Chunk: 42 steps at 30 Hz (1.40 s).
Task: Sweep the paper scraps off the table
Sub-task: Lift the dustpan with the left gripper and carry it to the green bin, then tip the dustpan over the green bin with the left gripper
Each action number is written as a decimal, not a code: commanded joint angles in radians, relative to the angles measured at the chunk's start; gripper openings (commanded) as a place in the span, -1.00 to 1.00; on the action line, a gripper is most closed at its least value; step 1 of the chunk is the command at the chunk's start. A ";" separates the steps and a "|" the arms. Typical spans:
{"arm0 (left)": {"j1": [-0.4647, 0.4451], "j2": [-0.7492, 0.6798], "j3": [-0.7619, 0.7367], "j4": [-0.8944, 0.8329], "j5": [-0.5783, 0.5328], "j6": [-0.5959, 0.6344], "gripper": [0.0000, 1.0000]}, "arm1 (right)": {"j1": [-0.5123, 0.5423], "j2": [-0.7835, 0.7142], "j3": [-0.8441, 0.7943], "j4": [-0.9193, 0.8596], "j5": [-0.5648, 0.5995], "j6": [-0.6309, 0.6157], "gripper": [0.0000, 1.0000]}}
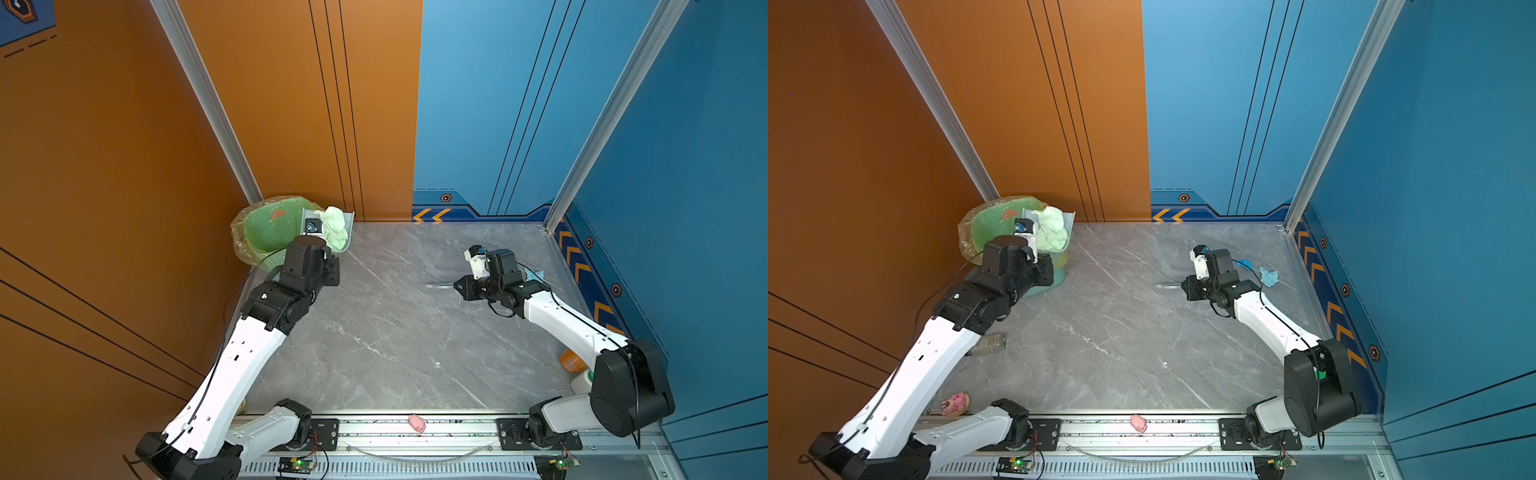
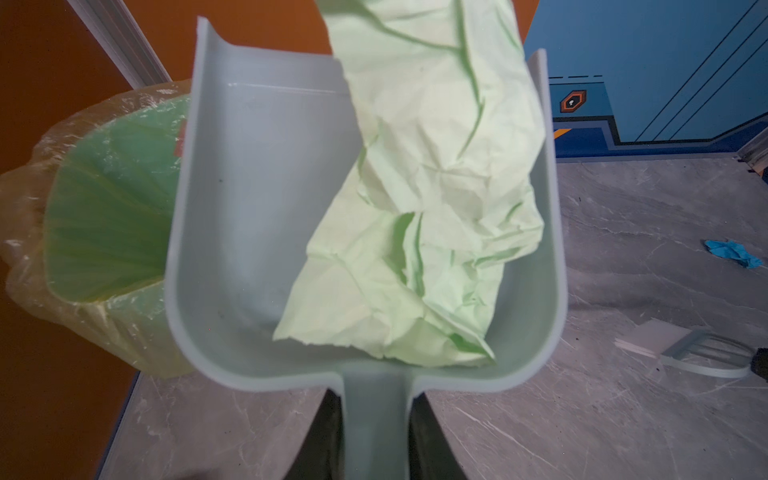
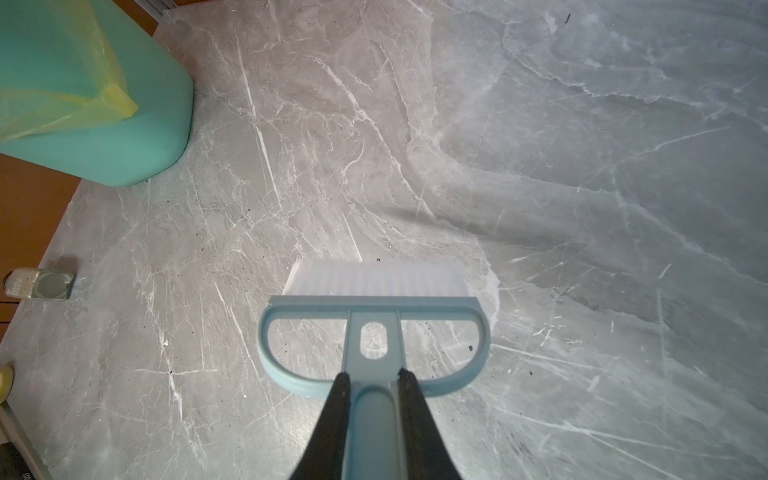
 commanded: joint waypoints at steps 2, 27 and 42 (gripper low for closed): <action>0.072 0.035 0.064 -0.056 0.035 0.027 -1.00 | 0.009 0.015 -0.012 0.031 -0.003 -0.004 -1.00; 0.390 0.285 0.321 -0.250 0.132 0.040 -1.00 | 0.013 0.024 -0.005 0.040 0.003 0.000 -1.00; 0.415 0.350 0.409 -0.334 -0.018 0.106 -1.00 | 0.026 0.036 -0.005 0.055 -0.002 0.008 -1.00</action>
